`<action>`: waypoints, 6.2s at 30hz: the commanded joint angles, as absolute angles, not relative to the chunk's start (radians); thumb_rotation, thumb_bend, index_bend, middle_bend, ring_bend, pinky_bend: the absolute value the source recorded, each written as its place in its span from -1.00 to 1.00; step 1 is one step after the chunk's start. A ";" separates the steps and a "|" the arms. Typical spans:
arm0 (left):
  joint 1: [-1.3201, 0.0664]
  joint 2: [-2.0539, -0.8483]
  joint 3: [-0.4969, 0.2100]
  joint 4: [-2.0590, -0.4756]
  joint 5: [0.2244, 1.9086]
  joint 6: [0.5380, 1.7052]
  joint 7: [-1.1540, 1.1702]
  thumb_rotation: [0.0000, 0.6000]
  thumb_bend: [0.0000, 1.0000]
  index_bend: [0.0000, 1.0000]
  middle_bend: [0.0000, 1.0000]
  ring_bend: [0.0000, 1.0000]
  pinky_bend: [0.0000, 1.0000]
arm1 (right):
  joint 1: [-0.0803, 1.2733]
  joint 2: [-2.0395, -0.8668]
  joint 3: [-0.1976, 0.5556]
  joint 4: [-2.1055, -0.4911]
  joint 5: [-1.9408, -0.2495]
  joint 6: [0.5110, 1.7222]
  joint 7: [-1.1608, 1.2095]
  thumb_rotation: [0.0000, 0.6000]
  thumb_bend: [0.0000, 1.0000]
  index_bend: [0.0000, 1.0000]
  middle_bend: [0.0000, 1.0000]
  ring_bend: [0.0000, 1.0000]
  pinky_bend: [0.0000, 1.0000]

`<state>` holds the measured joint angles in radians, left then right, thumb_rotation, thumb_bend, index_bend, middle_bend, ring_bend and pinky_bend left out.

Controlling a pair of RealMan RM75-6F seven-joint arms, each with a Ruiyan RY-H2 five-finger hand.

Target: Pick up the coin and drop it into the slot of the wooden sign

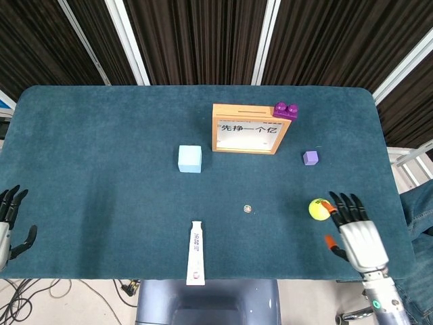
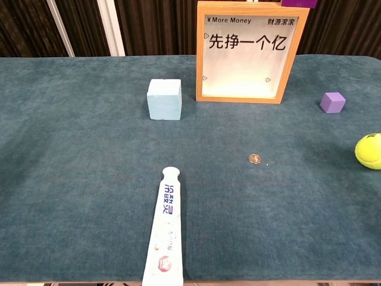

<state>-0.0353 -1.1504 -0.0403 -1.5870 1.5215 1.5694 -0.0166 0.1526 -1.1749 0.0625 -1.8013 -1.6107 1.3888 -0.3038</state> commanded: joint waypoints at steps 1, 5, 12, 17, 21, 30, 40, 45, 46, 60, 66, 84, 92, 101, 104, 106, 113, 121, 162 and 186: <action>-0.034 -1.150 -0.042 -1.590 1.516 1.567 -0.019 1.00 -0.15 -0.80 -1.00 -1.00 -0.97 | 0.242 -1.195 0.101 -1.857 -1.549 1.258 -0.364 1.00 -0.19 -0.56 -0.87 -1.00 -1.00; -0.034 -1.149 -0.042 -1.594 1.511 1.562 -0.020 1.00 -0.15 -0.80 -1.00 -1.00 -0.97 | 0.297 -1.257 0.135 -1.860 -1.462 1.191 -0.409 1.00 -0.19 -0.49 -0.87 -1.00 -1.00; -0.038 -1.145 -0.038 -1.593 1.522 1.556 -0.032 1.00 -0.15 -0.79 -1.00 -1.00 -0.97 | 0.379 -1.365 0.168 -1.803 -1.363 1.108 -0.465 1.00 -0.16 -0.49 -0.87 -1.00 -1.00; -0.038 -1.142 -0.038 -1.596 1.515 1.549 -0.037 1.00 -0.15 -0.76 -1.00 -1.00 -0.97 | 0.434 -1.451 0.189 -1.718 -1.304 1.063 -0.472 1.00 -0.15 -0.49 -0.87 -1.00 -1.00; -0.040 -1.141 -0.038 -1.598 1.513 1.545 -0.038 1.00 -0.15 -0.76 -1.00 -1.00 -0.97 | 0.464 -1.507 0.186 -1.648 -1.267 1.034 -0.459 1.00 -0.15 -0.48 -0.87 -1.00 -1.00; -0.041 -1.137 -0.040 -1.607 1.498 1.531 -0.033 1.00 -0.15 -0.74 -1.00 -1.00 -0.97 | 0.494 -1.581 0.179 -1.532 -1.241 1.017 -0.383 1.00 0.00 -0.41 -0.87 -1.00 -1.00; -0.042 -1.136 -0.041 -1.612 1.490 1.524 -0.031 1.00 -0.15 -0.74 -1.00 -1.00 -0.97 | 0.513 -1.633 0.163 -1.445 -1.264 1.024 -0.318 1.00 0.00 -0.33 -0.87 -1.00 -1.00; -0.043 -1.134 -0.041 -1.614 1.485 1.518 -0.031 1.00 -0.15 -0.73 -1.00 -1.00 -0.97 | 0.521 -1.660 0.153 -1.415 -1.284 1.036 -0.305 1.00 0.00 -0.29 -0.87 -1.00 -1.00; -0.043 -1.134 -0.041 -1.614 1.484 1.518 -0.031 1.00 -0.15 -0.73 -1.00 -1.00 -0.97 | 0.522 -1.662 0.152 -1.412 -1.284 1.036 -0.305 1.00 0.00 -0.28 -0.87 -1.00 -1.00; -0.043 -1.133 -0.042 -1.617 1.480 1.515 -0.033 1.00 -0.15 -0.72 -1.00 -1.00 -0.97 | 0.550 -1.703 0.148 -1.369 -1.270 1.019 -0.302 1.00 0.00 -0.23 -0.87 -1.00 -1.00; -0.043 -1.131 -0.042 -1.619 1.478 1.512 -0.033 1.00 -0.15 -0.72 -1.00 -1.00 -0.97 | 0.552 -1.715 0.146 -1.354 -1.263 1.022 -0.299 1.00 0.00 -0.19 -0.87 -1.00 -1.00; -0.043 -1.130 -0.042 -1.619 1.475 1.509 -0.031 1.00 -0.15 -0.72 -1.00 -1.00 -0.97 | 0.571 -1.732 0.149 -1.330 -1.231 1.002 -0.311 1.00 0.00 -0.18 -0.87 -1.00 -1.00; -0.043 -1.130 -0.042 -1.619 1.475 1.509 -0.030 1.00 -0.15 -0.72 -1.00 -1.00 -0.97 | 0.577 -1.737 0.150 -1.325 -1.223 1.000 -0.311 1.00 0.00 -0.18 -0.87 -1.00 -1.00; -0.043 -1.130 -0.042 -1.619 1.476 1.509 -0.030 1.00 -0.15 -0.70 -1.00 -1.00 -0.97 | 0.587 -1.731 0.149 -1.329 -1.200 0.980 -0.335 1.00 -0.05 -0.18 -0.87 -1.00 -1.00; -0.043 -1.130 -0.041 -1.619 1.476 1.509 -0.030 1.00 -0.15 -0.70 -1.00 -1.00 -0.97 | 0.590 -1.732 0.150 -1.329 -1.191 0.974 -0.341 1.00 -0.05 -0.18 -0.87 -1.00 -1.00; -0.043 -1.130 -0.041 -1.619 1.476 1.509 -0.030 1.00 -0.15 -0.70 -1.00 -1.00 -0.97 | 0.592 -1.734 0.151 -1.327 -1.186 0.973 -0.344 1.00 -0.05 -0.18 -0.87 -1.00 -1.00; -0.043 -1.129 -0.040 -1.620 1.476 1.506 -0.029 1.00 -0.15 -0.70 -0.99 -1.00 -0.96 | 0.600 -1.748 0.158 -1.310 -1.182 0.974 -0.334 1.00 -0.05 -0.04 -0.87 -1.00 -1.00; -0.043 -1.129 -0.040 -1.620 1.475 1.506 -0.030 1.00 -0.15 -0.69 -0.99 -1.00 -0.93 | 0.605 -1.774 0.167 -1.285 -1.205 0.994 -0.291 1.00 -0.05 0.30 -0.87 -1.00 -1.00; -0.042 -1.119 -0.045 -1.646 1.440 1.486 -0.034 1.00 -0.15 -0.68 -0.99 -1.00 -0.85 | 0.641 -1.221 0.511 -1.953 -0.970 1.131 -0.381 1.00 -0.05 0.39 -0.87 -1.00 -1.00; -0.047 -1.119 -0.060 -1.648 1.389 1.461 -0.008 1.00 -0.15 -0.65 -0.99 -1.00 -0.85 | 1.100 -1.194 0.552 -1.443 -0.505 0.713 -0.400 1.00 -0.05 0.40 -0.87 -1.00 -1.00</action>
<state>-0.0468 -1.1194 -0.0596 -1.6477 1.3908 1.4622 -0.0086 1.0519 -1.1776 0.5799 -1.5022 -0.5441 0.7609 -0.3839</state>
